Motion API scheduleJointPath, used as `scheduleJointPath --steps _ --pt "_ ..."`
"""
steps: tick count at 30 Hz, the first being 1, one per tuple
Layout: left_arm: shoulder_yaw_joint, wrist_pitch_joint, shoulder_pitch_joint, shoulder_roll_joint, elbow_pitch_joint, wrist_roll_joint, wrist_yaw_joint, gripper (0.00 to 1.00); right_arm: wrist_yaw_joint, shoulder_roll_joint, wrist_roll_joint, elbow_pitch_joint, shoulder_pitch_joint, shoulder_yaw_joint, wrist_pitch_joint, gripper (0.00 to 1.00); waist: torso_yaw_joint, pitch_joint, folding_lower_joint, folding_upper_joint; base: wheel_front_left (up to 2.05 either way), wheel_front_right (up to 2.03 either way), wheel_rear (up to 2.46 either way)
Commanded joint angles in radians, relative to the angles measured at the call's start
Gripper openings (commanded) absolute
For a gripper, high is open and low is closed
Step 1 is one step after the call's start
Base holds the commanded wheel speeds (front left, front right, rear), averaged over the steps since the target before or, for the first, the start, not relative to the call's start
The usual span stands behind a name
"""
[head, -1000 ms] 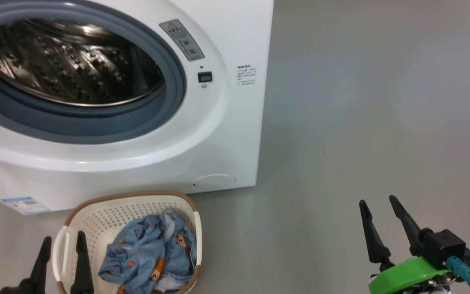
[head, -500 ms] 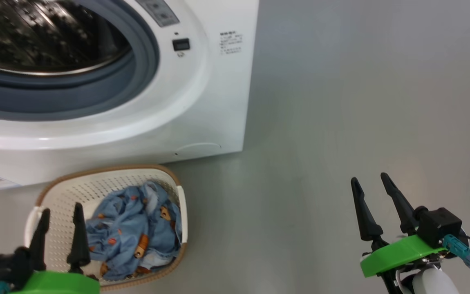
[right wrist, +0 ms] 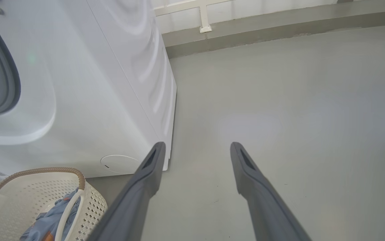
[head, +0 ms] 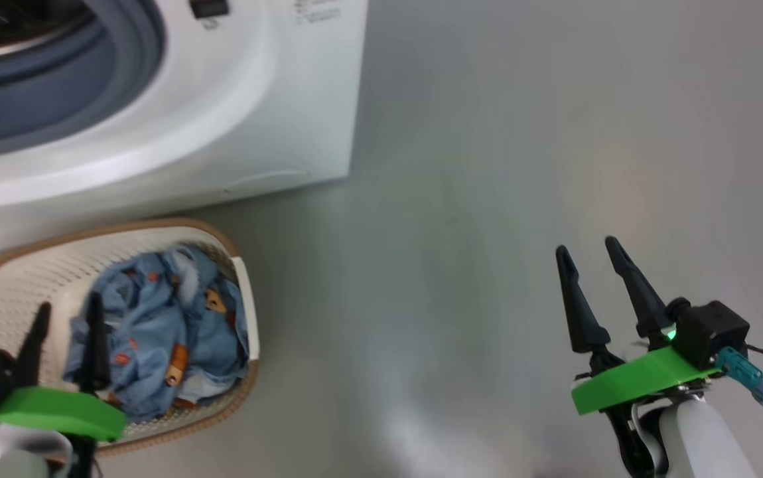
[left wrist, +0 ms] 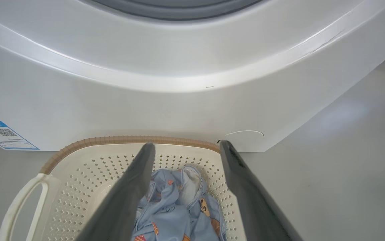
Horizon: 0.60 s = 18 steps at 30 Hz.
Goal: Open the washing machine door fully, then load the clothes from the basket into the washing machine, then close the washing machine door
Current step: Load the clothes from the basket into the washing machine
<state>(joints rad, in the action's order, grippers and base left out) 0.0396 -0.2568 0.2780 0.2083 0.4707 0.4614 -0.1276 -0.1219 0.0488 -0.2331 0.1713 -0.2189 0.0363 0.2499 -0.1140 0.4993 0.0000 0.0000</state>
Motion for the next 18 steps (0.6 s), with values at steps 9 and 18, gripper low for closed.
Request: scheduleJointPath --steps 9,18 --pt "0.066 -0.005 0.103 0.155 0.124 0.114 -0.003 1.00 -0.009 0.001 -0.027 -0.049 -0.033 0.044 0.012 1.00 -0.104 0.200 0.0000 0.0000 0.00 0.00 0.00" --pt "0.201 0.035 0.220 0.258 0.279 0.237 -0.003 1.00 -0.009 0.001 -0.050 -0.073 -0.066 0.070 0.012 1.00 -0.136 0.313 0.0000 0.0000 0.00 0.00 0.00"
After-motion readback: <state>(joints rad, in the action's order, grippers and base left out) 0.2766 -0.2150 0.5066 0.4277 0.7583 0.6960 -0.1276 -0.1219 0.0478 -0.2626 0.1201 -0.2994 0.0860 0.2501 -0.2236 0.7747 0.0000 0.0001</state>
